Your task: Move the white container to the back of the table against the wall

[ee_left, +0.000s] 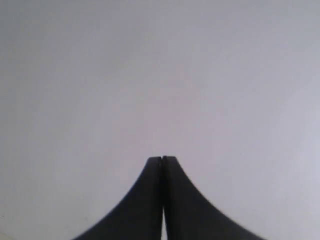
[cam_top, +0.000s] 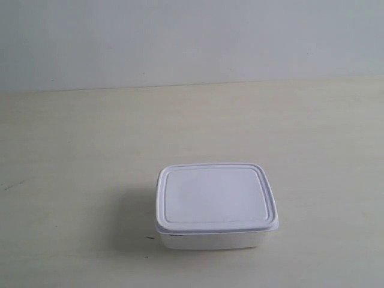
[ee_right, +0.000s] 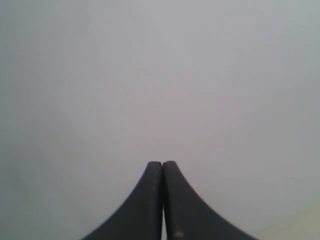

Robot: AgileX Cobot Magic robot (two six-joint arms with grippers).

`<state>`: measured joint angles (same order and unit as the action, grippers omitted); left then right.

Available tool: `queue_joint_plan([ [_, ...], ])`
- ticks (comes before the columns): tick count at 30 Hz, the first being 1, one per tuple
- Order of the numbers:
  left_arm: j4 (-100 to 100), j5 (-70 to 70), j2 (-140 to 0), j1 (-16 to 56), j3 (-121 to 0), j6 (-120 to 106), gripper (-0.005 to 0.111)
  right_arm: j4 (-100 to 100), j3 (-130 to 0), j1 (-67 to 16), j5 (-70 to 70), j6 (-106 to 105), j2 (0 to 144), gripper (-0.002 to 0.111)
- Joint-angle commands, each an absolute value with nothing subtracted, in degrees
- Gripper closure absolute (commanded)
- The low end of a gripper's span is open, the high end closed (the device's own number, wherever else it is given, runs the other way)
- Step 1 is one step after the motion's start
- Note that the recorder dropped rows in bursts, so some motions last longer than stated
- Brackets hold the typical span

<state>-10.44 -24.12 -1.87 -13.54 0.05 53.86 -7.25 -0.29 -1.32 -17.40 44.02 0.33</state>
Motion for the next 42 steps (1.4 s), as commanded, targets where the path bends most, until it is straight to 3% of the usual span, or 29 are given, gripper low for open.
queue_joint_plan([
  [1, -9.9, -26.5, -2.1, -13.3, 0.0, 54.4, 0.107, -7.5, 0.0, -1.0, -18.3, 44.1, 0.0, 0.108],
  [6, -9.9, -29.2, -2.1, -12.8, 0.0, 54.4, 0.107, -7.7, 0.0, -1.0, -15.4, 44.1, 0.0, 0.108],
  [12, -20.6, -28.4, -2.1, -7.5, 0.0, 54.8, 0.107, -15.7, 0.0, -1.0, -14.5, 48.1, 0.0, 0.108],
  [18, -31.2, -26.7, -2.1, -3.2, 0.0, 64.3, 0.107, -49.3, -1.6, -1.0, -17.3, 77.8, 0.7, 0.108],
  [26, -42.3, -27.1, -5.6, -2.0, 0.0, 75.0, 0.107, -93.1, -13.2, -1.0, -25.9, 116.5, 11.3, 0.108],
  [42, -70.4, -37.3, -29.4, -2.3, -13.6, 99.8, 0.107, -99.9, -29.5, -1.0, -39.2, 121.2, 36.1, 0.108],
])
